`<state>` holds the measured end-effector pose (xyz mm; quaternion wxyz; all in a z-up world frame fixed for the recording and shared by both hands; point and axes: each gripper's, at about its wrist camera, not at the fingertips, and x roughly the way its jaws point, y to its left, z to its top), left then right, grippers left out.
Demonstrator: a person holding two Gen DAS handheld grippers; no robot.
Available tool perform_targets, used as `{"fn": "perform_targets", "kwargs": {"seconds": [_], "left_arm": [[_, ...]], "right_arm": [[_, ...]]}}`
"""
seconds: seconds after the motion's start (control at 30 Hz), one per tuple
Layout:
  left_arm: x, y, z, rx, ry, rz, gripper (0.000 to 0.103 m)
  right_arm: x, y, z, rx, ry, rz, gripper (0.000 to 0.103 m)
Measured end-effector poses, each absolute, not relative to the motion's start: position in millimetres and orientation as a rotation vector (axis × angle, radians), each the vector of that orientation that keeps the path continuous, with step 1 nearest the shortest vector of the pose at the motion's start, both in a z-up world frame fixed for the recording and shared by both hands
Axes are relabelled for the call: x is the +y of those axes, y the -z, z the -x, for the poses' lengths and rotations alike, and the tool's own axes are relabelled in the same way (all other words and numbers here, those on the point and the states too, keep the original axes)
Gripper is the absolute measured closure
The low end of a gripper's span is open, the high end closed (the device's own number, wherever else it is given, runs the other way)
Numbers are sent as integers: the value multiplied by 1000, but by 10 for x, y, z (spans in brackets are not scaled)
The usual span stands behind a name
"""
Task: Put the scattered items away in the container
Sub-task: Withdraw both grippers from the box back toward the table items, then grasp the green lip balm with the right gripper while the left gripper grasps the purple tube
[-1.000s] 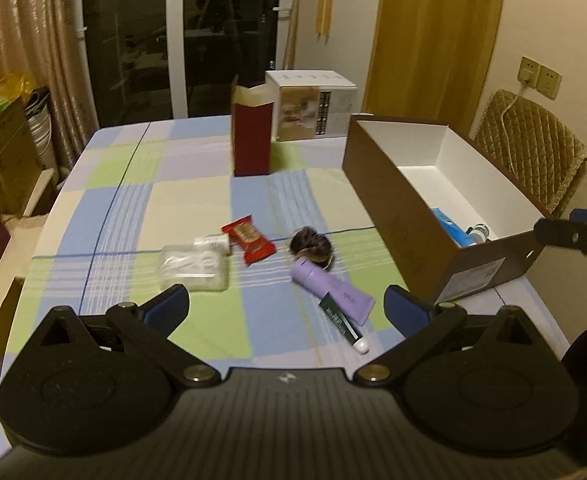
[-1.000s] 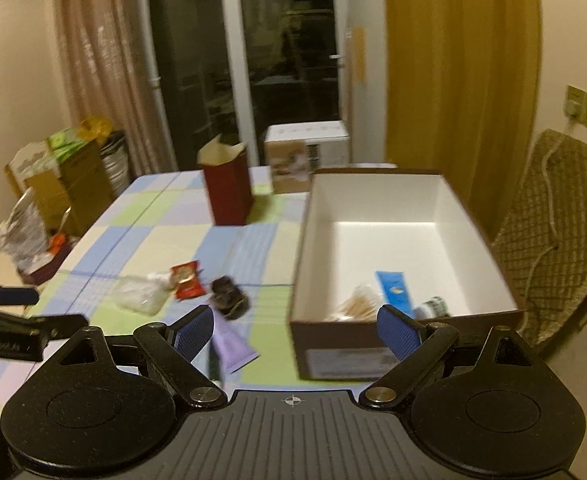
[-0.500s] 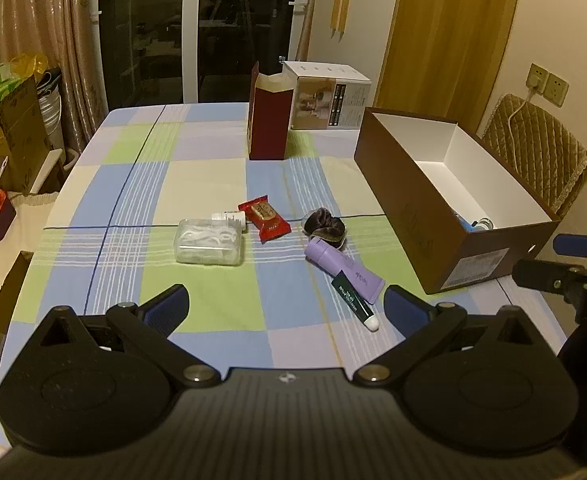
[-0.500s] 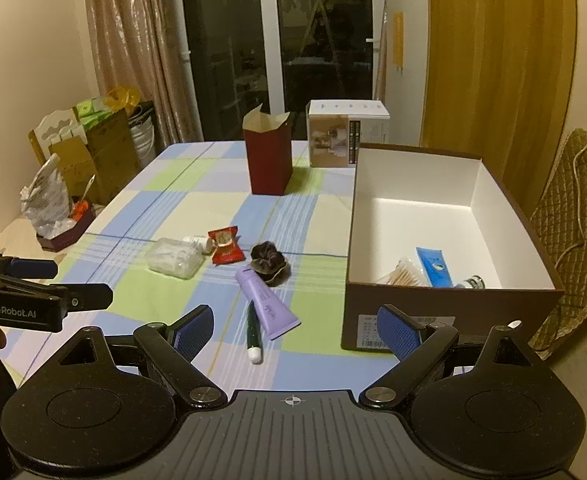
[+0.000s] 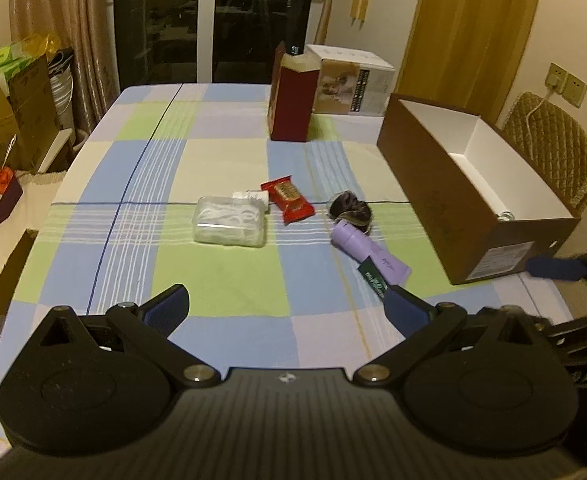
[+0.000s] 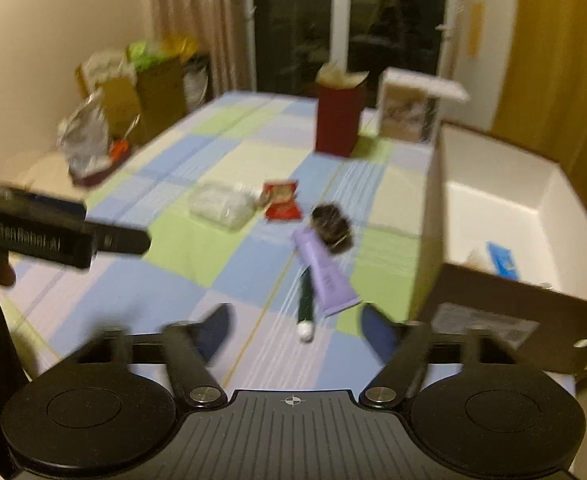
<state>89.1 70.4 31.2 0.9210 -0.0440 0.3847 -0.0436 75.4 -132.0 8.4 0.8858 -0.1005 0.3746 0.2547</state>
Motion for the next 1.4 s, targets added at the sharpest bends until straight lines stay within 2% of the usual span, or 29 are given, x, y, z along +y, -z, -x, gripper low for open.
{"fn": "perform_targets", "kwargs": {"seconds": [0.1,0.13,0.17,0.33,0.43,0.8,0.87,0.93,0.97,1.4], "left_arm": [[722,-172,-1019,815,84,98,1],[708,-127,-1075,828,84,93,1],[692,-93,-1118,829,90,90,1],[607,95,-1368,824,117,79,1],[590,232,-1500,832,118,93,1],[500,501,-1797,853,152,100,2],[492,533,-1823,860,158,107,2],[477,548,-1842,863,167,108,2],[467,553,-1854,862,171,107,2],[131,624,-2160,838,259,134,6]], "right_arm": [[-1213,151,-842,804,-549,233,36],[-1184,225,-878,812,-555,237,46],[-1164,295,-920,820,-558,241,50],[-1134,549,-1102,829,-548,250,50],[-1126,666,-1193,838,-542,257,62],[-1122,838,-1386,854,-514,247,63],[-1110,851,-1388,854,-515,252,76],[-1098,851,-1384,851,-513,258,76],[-1097,849,-1385,849,-508,261,86],[-1333,738,-1241,892,-402,252,86]]}}
